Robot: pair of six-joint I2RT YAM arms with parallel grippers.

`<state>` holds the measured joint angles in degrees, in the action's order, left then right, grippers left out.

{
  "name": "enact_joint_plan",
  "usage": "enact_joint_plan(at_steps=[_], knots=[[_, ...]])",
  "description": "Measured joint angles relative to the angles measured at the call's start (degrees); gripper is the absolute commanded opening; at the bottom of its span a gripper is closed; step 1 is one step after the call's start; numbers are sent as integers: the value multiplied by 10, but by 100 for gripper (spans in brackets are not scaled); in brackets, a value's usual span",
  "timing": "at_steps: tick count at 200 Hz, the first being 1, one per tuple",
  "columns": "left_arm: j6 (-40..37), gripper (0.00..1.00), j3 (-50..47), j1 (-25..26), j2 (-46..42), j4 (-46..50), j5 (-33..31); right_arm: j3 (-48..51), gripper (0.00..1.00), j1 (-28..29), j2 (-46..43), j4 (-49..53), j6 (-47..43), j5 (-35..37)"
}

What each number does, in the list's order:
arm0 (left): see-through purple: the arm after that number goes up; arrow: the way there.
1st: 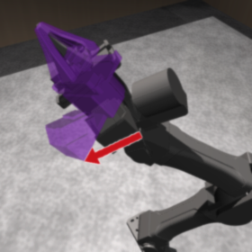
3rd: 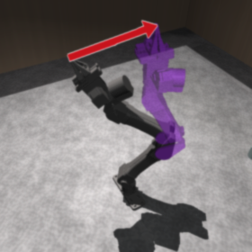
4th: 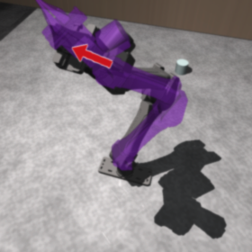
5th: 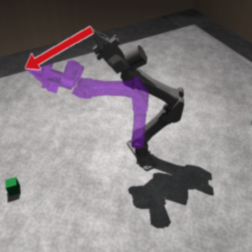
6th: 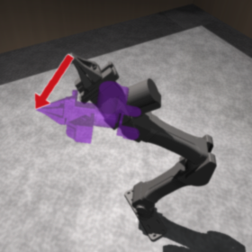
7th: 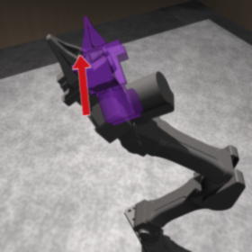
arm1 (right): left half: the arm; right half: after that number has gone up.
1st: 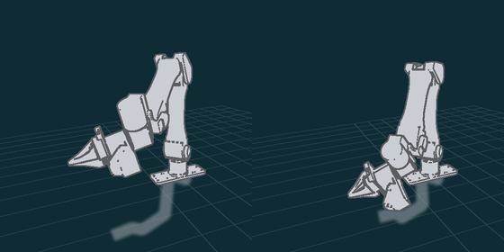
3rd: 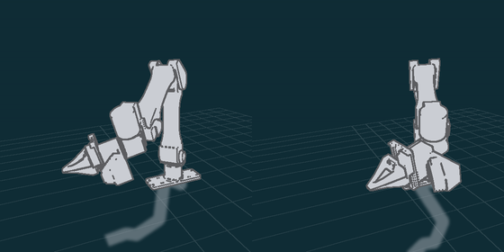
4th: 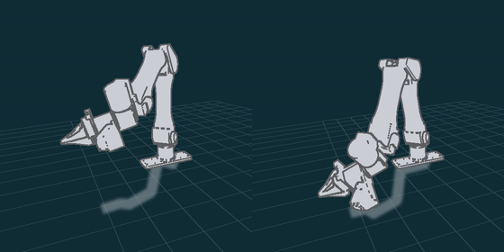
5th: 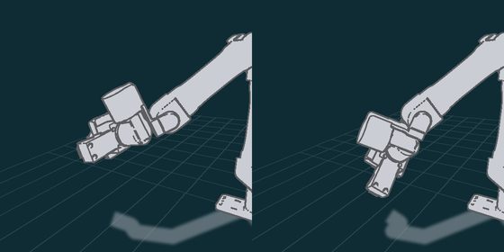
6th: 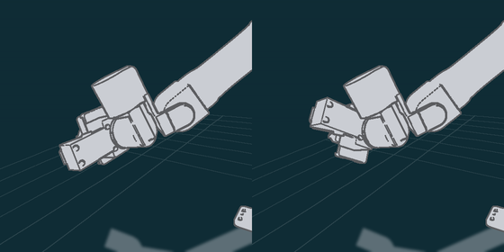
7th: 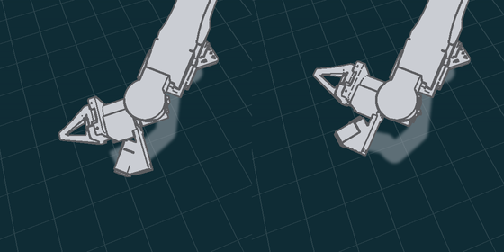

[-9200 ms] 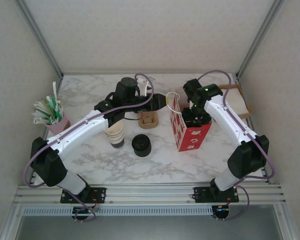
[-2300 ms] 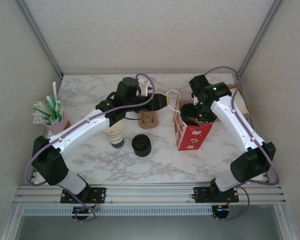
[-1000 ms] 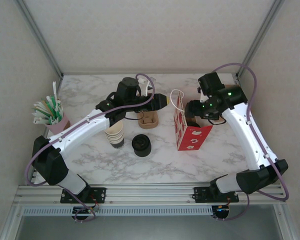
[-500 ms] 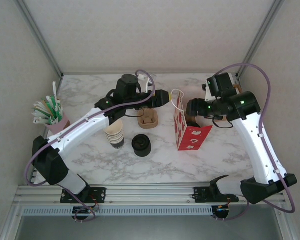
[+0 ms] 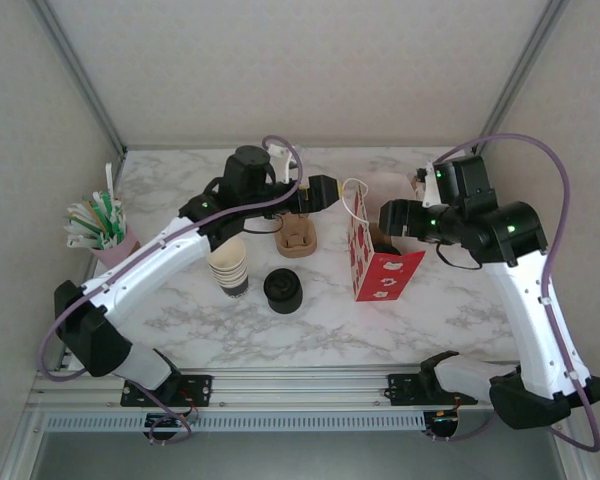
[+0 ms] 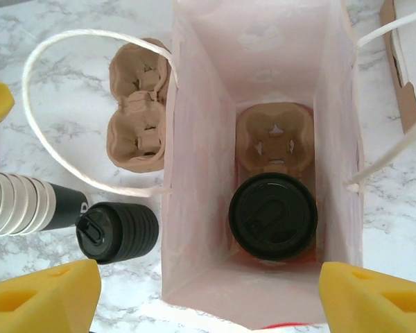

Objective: Pack the takeout coffee

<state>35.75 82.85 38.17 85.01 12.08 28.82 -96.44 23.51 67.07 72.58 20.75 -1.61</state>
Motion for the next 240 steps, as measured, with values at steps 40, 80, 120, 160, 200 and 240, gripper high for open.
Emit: enact_joint_plan(at_steps=[40, 80, 120, 160, 200, 240], knots=[[0, 100, -1, 0, -45, 8, -20, 3, 88, 0, -38, 0, 0, 0], [0, 100, -15, 0, -96, 17, -46, 5, 92, 0, -76, 1, 4, 0], [-2, 100, -45, 0, -148, 35, -80, 18, 97, 0, -118, 4, 11, 0], [-2, 100, -97, 0, -200, 50, -117, 44, 99, 0, -157, 7, 13, 0], [4, 100, -156, 0, -250, 65, -156, 79, 99, 0, -191, 7, 16, 0], [10, 100, -173, 0, -271, 95, -206, 99, 99, 0, -214, -1, 28, -12]])
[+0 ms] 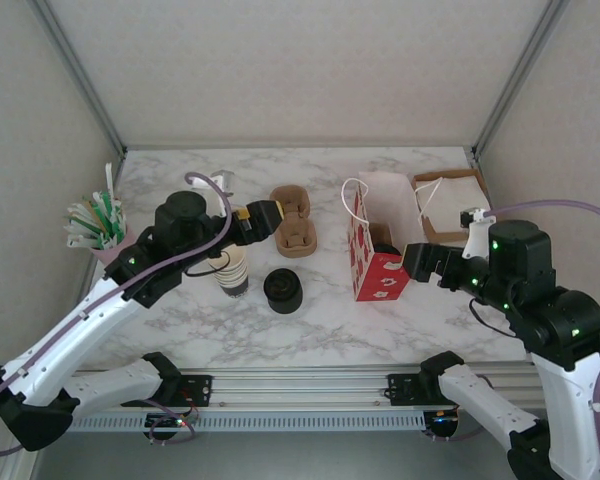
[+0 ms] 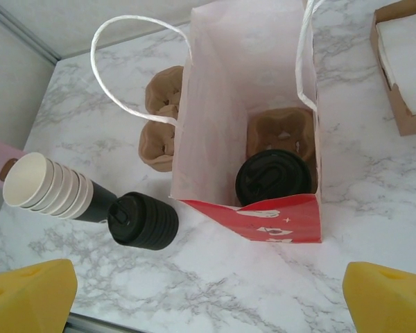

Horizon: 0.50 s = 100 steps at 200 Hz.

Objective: Pack the takeout coffee

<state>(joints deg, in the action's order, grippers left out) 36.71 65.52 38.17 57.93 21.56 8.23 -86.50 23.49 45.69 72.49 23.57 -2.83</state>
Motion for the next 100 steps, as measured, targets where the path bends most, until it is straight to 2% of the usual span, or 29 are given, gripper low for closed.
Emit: enact_joint_plan(at_steps=[100], knots=[[1, 100, -23, -15, 4, 44, -88, 73, 99, 0, -46, -62, 7, -68]])
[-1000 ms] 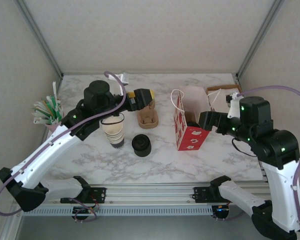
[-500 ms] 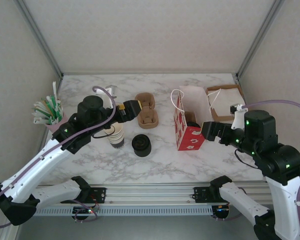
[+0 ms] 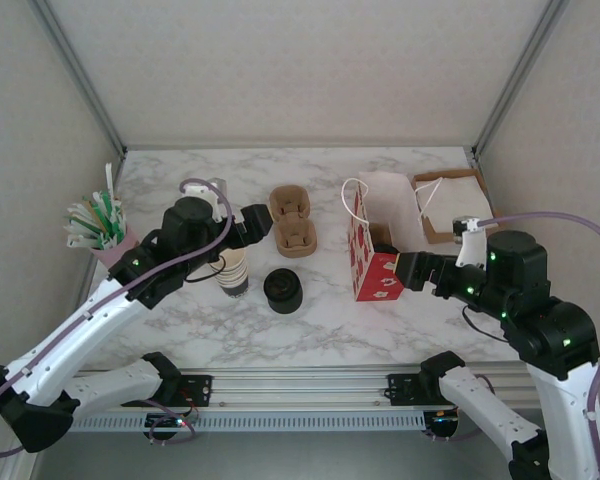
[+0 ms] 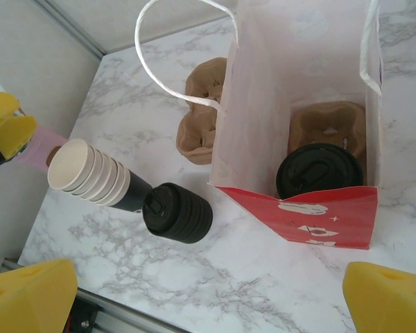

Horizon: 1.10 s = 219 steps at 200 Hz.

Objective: Pack the takeout coffee

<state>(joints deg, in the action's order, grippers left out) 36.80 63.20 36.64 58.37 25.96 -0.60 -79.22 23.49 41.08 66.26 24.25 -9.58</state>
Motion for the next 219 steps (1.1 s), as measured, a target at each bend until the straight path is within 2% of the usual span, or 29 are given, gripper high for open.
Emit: enact_joint_plan(at_steps=[38, 90, 121, 161, 194, 219], knots=[[-15, 100, 9, -49, 21, 23, -9, 29, 99, 0, -3, -27, -6, -9], [-43, 100, 54, -119, 33, 62, -21, 69, 99, 0, -35, -38, -27, 64], [-63, 100, 106, -159, 52, 89, -42, 81, 99, 0, -51, -50, -41, 66], [-86, 100, 170, -214, 91, 129, -85, 129, 99, 0, -70, -70, -57, 50], [-104, 100, 229, -249, 125, 173, -146, 181, 99, 0, -115, -73, -54, 56], [-119, 95, 271, -273, 140, 205, -202, 200, 99, 0, -139, -73, -41, 73]])
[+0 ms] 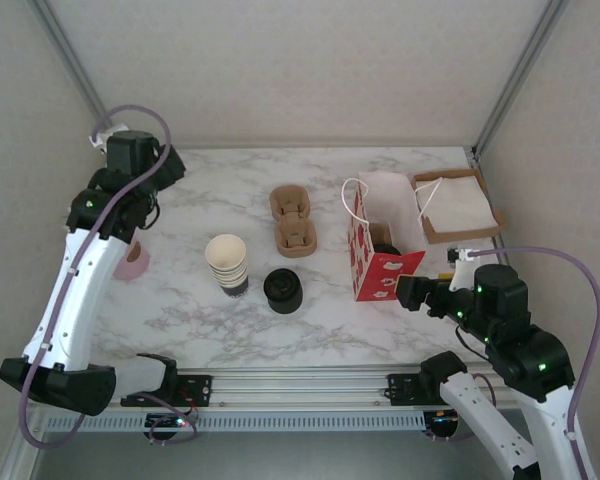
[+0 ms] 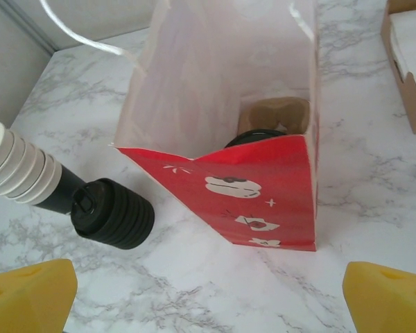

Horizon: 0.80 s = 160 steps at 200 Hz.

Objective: Pack the takeout coffee

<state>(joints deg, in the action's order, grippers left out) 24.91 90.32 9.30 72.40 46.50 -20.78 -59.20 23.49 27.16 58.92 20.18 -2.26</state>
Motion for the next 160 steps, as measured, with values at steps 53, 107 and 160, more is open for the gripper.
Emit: enact_joint_plan(at_steps=[53, 107, 160], knots=[[-35, 83, 57, -72, 64, 46, -59, 9, 99, 0, -1, -5, 12, 19], [-78, 69, 84, -130, 161, 65, -58, 9, 99, 0, 17, -9, 12, 23], [-106, 59, 121, -165, 244, 61, -56, 9, 99, 0, 19, -9, 12, 23]])
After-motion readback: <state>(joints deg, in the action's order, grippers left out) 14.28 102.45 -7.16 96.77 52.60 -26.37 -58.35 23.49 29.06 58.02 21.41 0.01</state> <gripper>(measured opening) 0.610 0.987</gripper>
